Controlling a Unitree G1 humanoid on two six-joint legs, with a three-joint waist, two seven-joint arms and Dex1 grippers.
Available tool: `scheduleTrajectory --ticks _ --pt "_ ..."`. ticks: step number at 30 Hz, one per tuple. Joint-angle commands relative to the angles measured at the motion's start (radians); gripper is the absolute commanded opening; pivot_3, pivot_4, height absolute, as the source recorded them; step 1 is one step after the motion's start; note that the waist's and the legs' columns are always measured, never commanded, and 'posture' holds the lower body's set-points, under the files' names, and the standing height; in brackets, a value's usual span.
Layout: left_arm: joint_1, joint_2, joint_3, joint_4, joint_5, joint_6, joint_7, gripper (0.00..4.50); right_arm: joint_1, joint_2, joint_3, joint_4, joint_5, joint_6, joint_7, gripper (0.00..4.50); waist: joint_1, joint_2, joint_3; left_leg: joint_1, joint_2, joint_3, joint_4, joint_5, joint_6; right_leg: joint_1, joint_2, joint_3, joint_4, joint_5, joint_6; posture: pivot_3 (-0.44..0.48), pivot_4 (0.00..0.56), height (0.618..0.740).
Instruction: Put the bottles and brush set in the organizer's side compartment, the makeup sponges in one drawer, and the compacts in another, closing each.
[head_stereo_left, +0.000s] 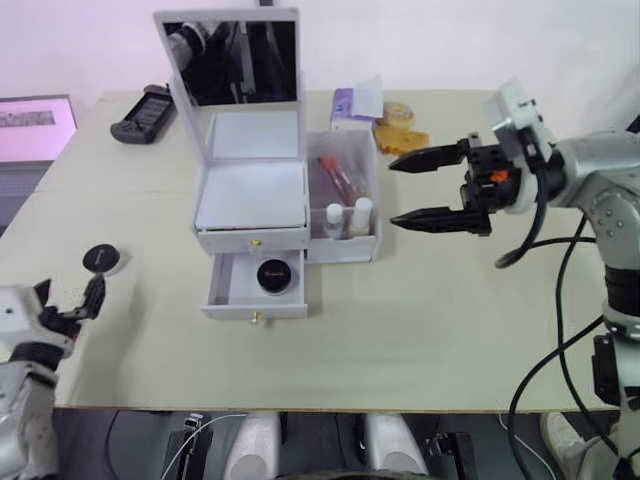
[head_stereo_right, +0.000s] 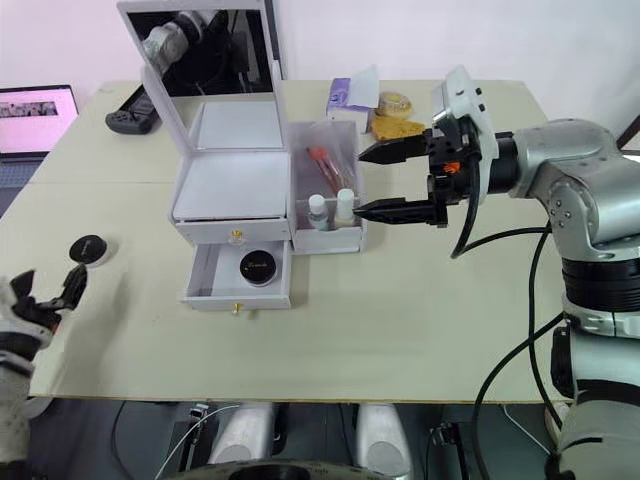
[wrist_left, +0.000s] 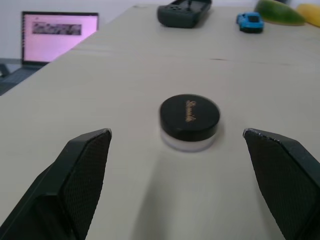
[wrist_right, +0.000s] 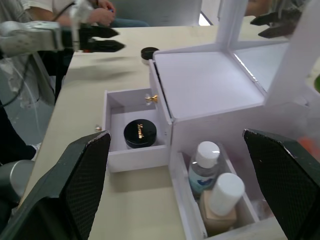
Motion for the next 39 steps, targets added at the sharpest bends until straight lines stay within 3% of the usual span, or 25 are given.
scheduleTrajectory --ticks 1,15,31,34,36,39 --pt "-0.029 0.016 -0.012 0.055 0.029 -0.011 -0.002 4.44 0.004 -0.028 -0.061 -0.062 0.042 0.027 -0.029 4.50 -0.007 0.000 0.000 0.000 0.000 0.000 0.000 0.000 0.000 0.000 0.000 0.000 0.000 0.000 0.000 0.000 0.150 0.740" --pt "-0.167 0.011 -0.043 0.223 0.067 -0.047 0.004 4.44 0.007 -0.062 -0.075 -0.113 0.079 0.071 -0.095 4.50 0.002 -0.001 0.000 0.001 0.000 0.000 0.000 0.000 0.000 -0.001 0.000 0.000 0.004 0.000 0.001 0.000 0.150 0.740" --pt "-0.412 0.074 -0.099 0.613 0.140 -0.160 -0.029 4.44 0.117 -0.126 -0.146 -0.135 0.094 0.014 -0.060 4.50 0.004 0.000 0.000 0.002 0.000 -0.001 0.000 0.000 0.000 -0.001 0.000 0.000 0.005 0.000 0.001 0.000 0.150 0.740" --pt "-0.402 0.068 -0.111 0.610 0.148 -0.171 -0.043 3.55 0.148 -0.133 -0.158 -0.146 0.102 0.008 -0.059 4.50 0.005 0.000 -0.001 0.003 0.000 -0.001 -0.001 0.000 0.000 0.000 0.000 0.000 0.005 0.000 0.001 0.000 0.150 0.740" --pt "-0.380 0.062 -0.122 0.587 0.153 -0.176 -0.049 2.66 0.161 -0.133 -0.159 -0.148 0.104 0.003 -0.060 4.50 0.004 0.000 -0.001 0.003 0.000 -0.001 -0.001 0.000 0.000 0.001 0.000 0.000 0.005 0.000 0.001 0.000 0.150 0.740" --pt "-0.340 0.054 -0.131 0.536 0.153 -0.172 -0.053 2.67 0.170 -0.128 -0.153 -0.135 0.097 -0.014 -0.060 4.50 0.004 0.000 -0.001 0.003 0.000 0.000 -0.001 0.000 0.000 0.001 0.000 0.000 0.004 0.000 0.001 0.000 0.150 0.740"
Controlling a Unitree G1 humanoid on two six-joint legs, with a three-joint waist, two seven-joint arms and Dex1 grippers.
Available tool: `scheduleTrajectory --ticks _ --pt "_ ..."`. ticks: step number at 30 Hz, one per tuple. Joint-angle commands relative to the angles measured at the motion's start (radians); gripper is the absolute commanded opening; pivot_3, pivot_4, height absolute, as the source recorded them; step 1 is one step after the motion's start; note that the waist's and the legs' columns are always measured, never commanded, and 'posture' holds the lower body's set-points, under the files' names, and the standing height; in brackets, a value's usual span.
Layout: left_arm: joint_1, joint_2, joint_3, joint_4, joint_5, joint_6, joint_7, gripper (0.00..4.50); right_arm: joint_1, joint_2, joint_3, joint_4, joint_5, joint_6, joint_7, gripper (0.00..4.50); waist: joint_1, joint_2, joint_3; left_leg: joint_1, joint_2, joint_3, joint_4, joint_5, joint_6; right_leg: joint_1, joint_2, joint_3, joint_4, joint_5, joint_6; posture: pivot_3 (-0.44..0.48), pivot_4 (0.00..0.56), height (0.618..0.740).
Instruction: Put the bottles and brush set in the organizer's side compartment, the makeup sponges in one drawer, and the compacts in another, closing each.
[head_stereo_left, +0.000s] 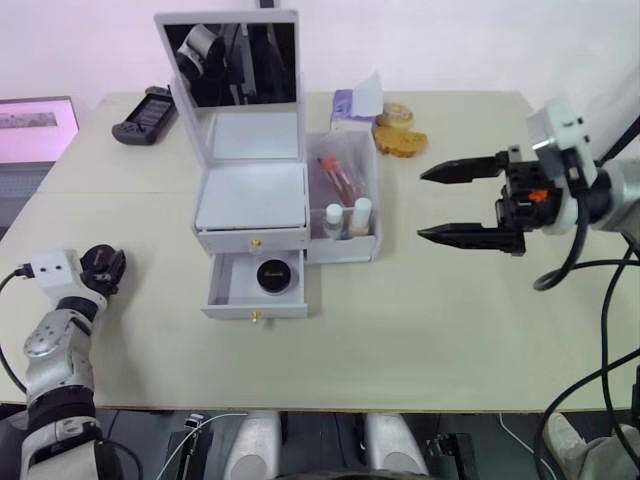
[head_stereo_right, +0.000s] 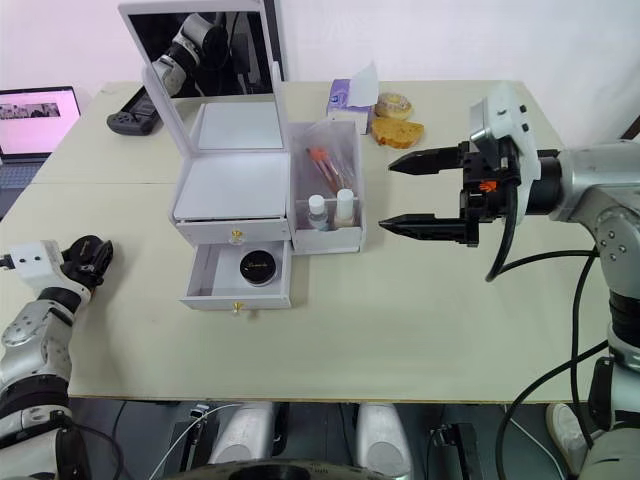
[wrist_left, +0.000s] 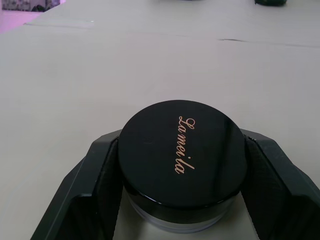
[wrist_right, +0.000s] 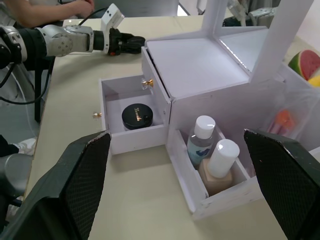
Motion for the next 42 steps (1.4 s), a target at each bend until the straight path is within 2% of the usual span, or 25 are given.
scheduleTrajectory --ticks 1,7,11,15,22,27,33,38,42 --pt "0.054 -0.013 -0.022 -0.055 0.007 0.011 -0.009 2.67 -0.005 -0.007 -0.026 -0.005 0.005 -0.032 0.003 4.50 0.000 0.000 0.000 0.000 0.000 0.000 0.000 0.000 0.000 0.000 0.000 0.000 0.000 0.000 0.000 0.000 0.150 0.740" --pt "0.110 -0.014 0.017 -0.192 -0.037 0.060 0.021 2.67 -0.018 0.007 0.002 0.031 -0.002 -0.060 0.015 4.50 -0.003 0.000 0.000 0.001 0.000 0.000 -0.001 0.000 0.000 0.000 0.000 0.000 0.000 0.000 0.000 0.000 0.150 0.740" --pt "0.189 -0.047 0.022 -0.445 -0.139 0.201 0.032 2.67 -0.067 0.027 0.036 0.058 -0.006 -0.065 0.017 4.50 -0.005 -0.001 0.000 0.001 0.000 0.000 0.000 0.000 0.000 0.000 0.000 0.000 0.000 0.000 0.000 0.000 0.150 0.740" --pt "0.308 -0.065 0.001 -0.708 -0.238 0.291 -0.028 2.67 -0.145 0.071 0.094 0.081 -0.016 -0.054 0.007 4.50 -0.005 -0.001 0.001 0.000 0.000 0.000 -0.001 0.000 0.000 0.000 0.000 0.000 0.000 0.000 0.000 0.000 0.150 0.740" --pt "0.506 -0.055 -0.083 -0.954 -0.245 0.218 -0.234 2.67 -0.200 0.131 0.140 0.122 -0.044 -0.070 0.014 4.50 -0.002 0.000 0.001 -0.001 0.000 0.000 0.000 0.000 0.000 -0.001 0.000 0.000 -0.001 -0.003 -0.005 0.000 0.150 0.740" --pt "0.521 -0.068 -0.143 -1.098 -0.280 0.285 -0.202 2.67 -0.167 0.131 0.128 0.102 -0.042 -0.067 0.009 4.50 0.002 0.000 0.001 -0.001 0.000 0.000 0.000 0.000 0.000 -0.001 0.000 0.000 -0.002 -0.003 -0.005 0.000 0.150 0.740" --pt "0.450 -0.061 -0.237 -1.148 -0.282 0.363 -0.172 2.67 -0.135 0.118 0.103 0.073 -0.037 -0.057 -0.022 4.50 -0.001 0.000 0.001 -0.001 0.000 0.000 0.000 0.000 0.000 0.000 0.000 0.000 -0.001 -0.003 -0.005 0.000 0.150 0.740" --pt "0.366 -0.050 -0.285 -1.081 -0.226 0.366 -0.169 2.67 -0.127 0.109 0.085 0.053 -0.027 -0.043 -0.040 4.50 -0.002 0.000 0.001 -0.001 0.000 0.000 0.000 0.000 0.000 0.000 0.000 0.000 -0.001 -0.003 -0.005 0.000 0.150 0.740" --pt "0.348 -0.038 -0.301 -1.044 -0.203 0.370 -0.183 2.67 -0.115 0.106 0.075 0.029 -0.019 -0.030 -0.056 4.50 -0.003 0.000 0.001 -0.001 0.000 0.000 0.000 0.000 0.000 -0.001 0.000 0.000 -0.001 -0.002 -0.004 0.000 0.150 0.740"
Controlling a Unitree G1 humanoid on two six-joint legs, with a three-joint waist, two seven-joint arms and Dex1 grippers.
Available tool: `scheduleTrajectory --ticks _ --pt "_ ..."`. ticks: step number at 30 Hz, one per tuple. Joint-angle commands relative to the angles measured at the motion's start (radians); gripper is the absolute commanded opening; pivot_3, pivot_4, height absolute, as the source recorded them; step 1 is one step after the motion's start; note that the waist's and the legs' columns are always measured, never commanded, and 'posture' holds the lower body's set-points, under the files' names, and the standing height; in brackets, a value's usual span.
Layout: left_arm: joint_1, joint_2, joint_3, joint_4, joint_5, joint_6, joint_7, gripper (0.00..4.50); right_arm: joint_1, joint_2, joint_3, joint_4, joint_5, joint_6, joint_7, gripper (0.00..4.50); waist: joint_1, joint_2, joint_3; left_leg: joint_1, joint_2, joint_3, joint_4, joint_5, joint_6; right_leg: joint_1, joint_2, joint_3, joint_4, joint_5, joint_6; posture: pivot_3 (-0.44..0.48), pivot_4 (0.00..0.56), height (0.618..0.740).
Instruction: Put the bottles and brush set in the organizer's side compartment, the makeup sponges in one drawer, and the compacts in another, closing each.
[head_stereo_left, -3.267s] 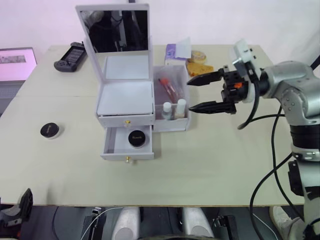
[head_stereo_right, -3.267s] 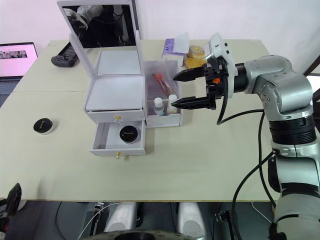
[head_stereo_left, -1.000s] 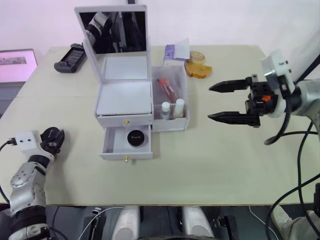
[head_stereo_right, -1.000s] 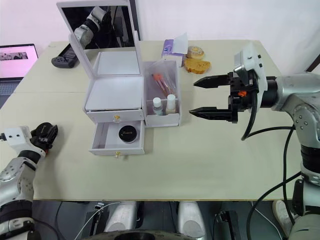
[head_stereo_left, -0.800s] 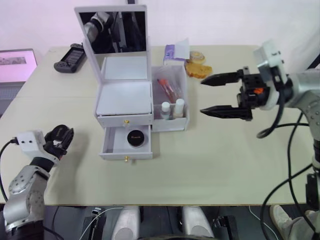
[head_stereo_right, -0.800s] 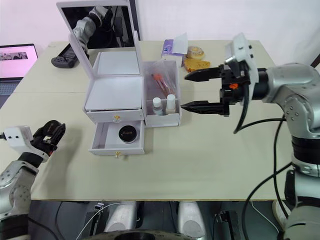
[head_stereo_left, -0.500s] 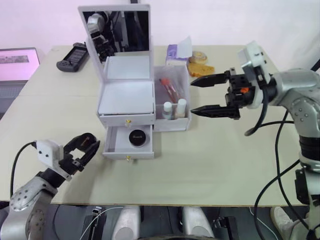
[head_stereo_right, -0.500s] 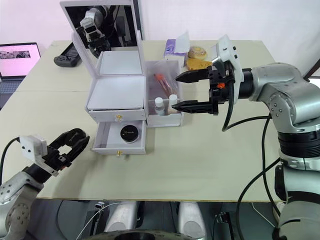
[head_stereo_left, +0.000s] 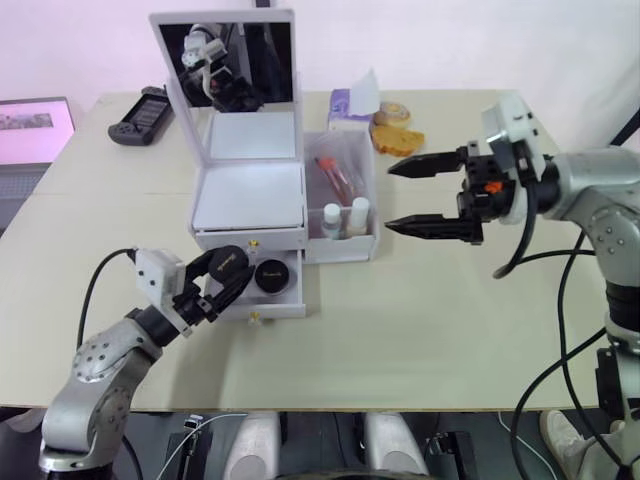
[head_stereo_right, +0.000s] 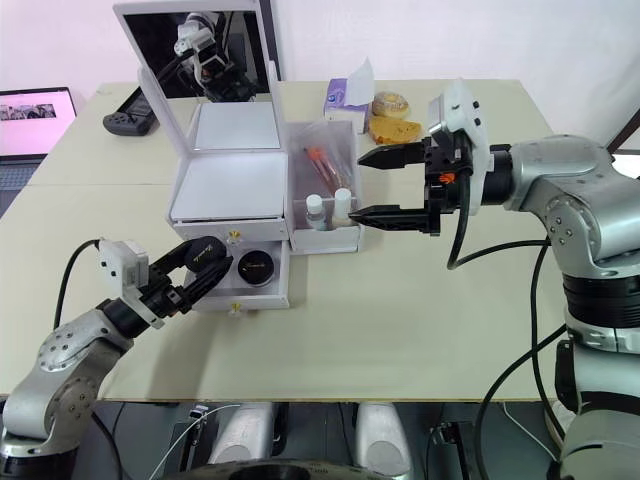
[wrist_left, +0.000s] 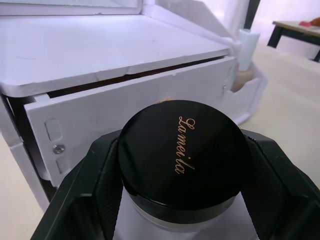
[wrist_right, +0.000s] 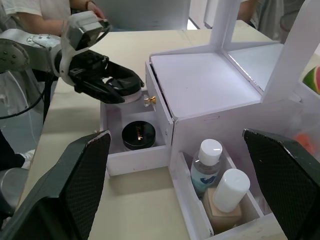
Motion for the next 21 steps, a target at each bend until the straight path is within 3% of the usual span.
scheduleTrajectory --ticks 1,18,21 --pt "-0.005 0.018 -0.014 0.013 0.021 -0.001 -0.018 2.67 0.007 -0.016 -0.049 -0.047 0.021 0.003 -0.015 4.50 0.002 0.000 0.000 0.000 0.000 0.000 0.000 0.000 0.000 0.000 0.000 0.000 0.000 0.000 0.000 0.000 0.150 0.740" --pt "-0.022 0.028 -0.031 0.038 0.054 -0.003 -0.035 2.67 -0.025 -0.010 -0.043 -0.036 0.021 0.024 -0.030 4.50 0.002 0.000 0.000 0.000 0.000 0.000 0.000 0.000 0.000 0.000 0.000 0.000 0.000 0.000 0.000 0.000 0.150 0.740" --pt "-0.033 0.021 -0.016 0.034 0.028 0.002 -0.035 4.13 -0.022 -0.007 -0.044 -0.040 0.021 0.023 -0.035 4.50 0.002 0.000 0.000 0.000 0.000 0.000 0.000 0.000 0.000 0.000 0.000 0.000 0.000 0.000 0.000 0.000 0.150 0.740"
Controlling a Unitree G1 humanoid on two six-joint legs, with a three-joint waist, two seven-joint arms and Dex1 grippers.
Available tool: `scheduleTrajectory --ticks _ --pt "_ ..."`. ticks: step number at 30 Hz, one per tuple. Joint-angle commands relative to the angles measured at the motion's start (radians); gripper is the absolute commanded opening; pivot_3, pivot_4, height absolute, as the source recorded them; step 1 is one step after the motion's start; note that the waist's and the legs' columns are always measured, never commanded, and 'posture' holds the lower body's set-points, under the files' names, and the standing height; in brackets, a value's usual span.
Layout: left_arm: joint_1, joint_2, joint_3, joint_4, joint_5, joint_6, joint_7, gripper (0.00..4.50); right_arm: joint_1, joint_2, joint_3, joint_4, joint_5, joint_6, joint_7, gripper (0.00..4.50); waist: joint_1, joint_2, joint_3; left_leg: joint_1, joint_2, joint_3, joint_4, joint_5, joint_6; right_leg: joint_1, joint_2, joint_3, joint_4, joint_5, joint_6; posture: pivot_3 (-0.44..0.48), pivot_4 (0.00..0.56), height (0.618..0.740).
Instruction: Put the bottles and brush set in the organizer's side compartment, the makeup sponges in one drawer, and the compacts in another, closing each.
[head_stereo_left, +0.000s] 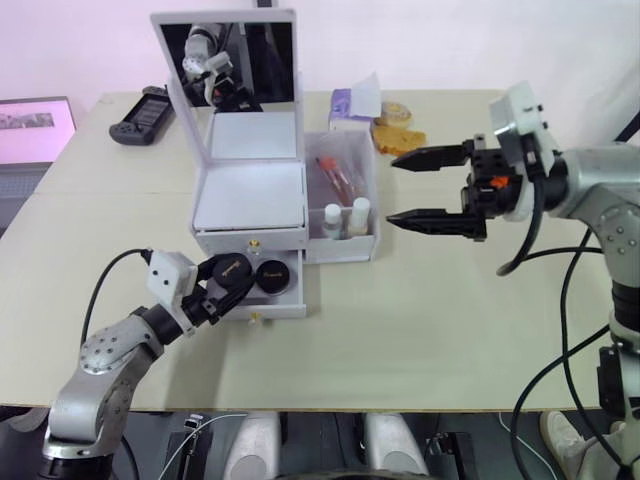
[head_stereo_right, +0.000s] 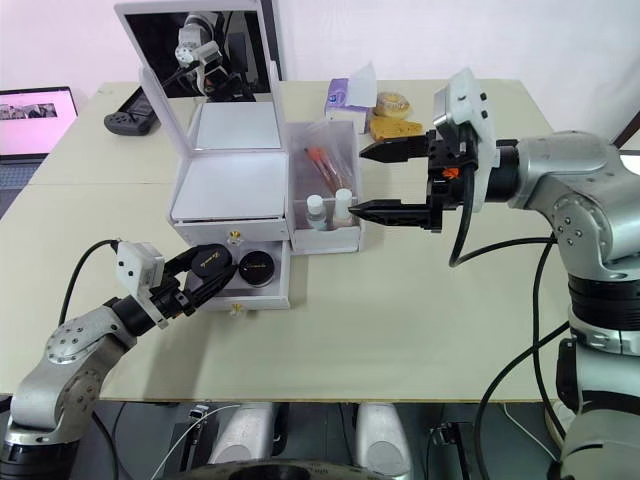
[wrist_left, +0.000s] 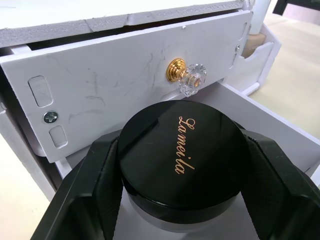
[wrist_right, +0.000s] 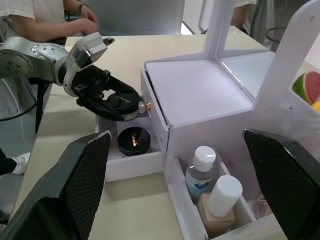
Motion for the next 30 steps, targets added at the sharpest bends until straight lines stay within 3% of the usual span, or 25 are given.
scheduleTrajectory --ticks 1,13,21,30 --pt "-0.020 0.002 0.023 -0.022 -0.032 0.004 -0.006 4.46 -0.014 -0.005 -0.021 -0.015 0.008 -0.005 -0.007 4.50 0.000 0.000 0.000 0.000 0.000 0.000 0.000 0.000 0.000 0.000 0.000 0.000 0.000 0.000 0.000 0.000 0.150 0.740" --pt "-0.016 0.020 0.068 -0.086 -0.107 0.024 -0.024 4.46 -0.010 0.000 -0.018 -0.011 0.012 -0.008 -0.002 4.50 0.000 0.000 0.000 0.000 0.000 0.000 0.000 0.000 0.000 0.000 0.000 0.000 0.000 0.000 0.000 0.000 0.150 0.740" --pt "0.176 0.068 0.206 -0.174 -0.194 0.053 -0.057 4.46 -0.029 0.003 0.013 0.026 -0.008 -0.031 0.036 4.50 -0.004 0.000 0.000 0.000 0.000 0.000 -0.001 0.000 0.000 -0.001 0.000 0.000 0.000 0.000 0.000 0.000 0.150 0.740" --pt "0.394 0.155 0.264 -0.291 -0.221 0.024 -0.241 4.46 -0.013 -0.064 0.034 0.079 -0.033 -0.070 0.176 4.50 0.000 0.001 0.001 -0.002 0.000 0.000 0.000 0.000 0.000 -0.001 0.000 0.000 -0.005 0.000 -0.001 0.000 0.150 0.740"
